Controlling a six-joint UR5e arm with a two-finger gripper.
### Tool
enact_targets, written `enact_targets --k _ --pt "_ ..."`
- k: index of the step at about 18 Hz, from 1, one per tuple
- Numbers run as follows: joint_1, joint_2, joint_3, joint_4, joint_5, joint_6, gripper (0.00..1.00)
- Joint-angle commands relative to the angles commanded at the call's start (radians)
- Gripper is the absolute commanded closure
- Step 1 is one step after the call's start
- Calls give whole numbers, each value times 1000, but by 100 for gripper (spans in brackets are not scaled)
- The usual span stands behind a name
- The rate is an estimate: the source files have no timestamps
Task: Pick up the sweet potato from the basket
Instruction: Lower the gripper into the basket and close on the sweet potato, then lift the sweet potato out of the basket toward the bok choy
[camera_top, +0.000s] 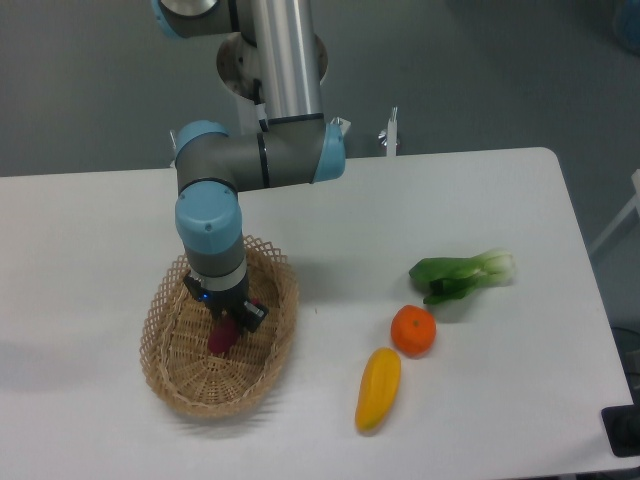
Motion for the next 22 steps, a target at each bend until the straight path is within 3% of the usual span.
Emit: enact_targets --k 9,14,18,22 --pt "3 35 11 0 15 12 80" --pt "26 75 86 -23 14 69 80" --pt "92 98 117 -31 11 130 80" --pt "198 150 165 -158 0 248 80"
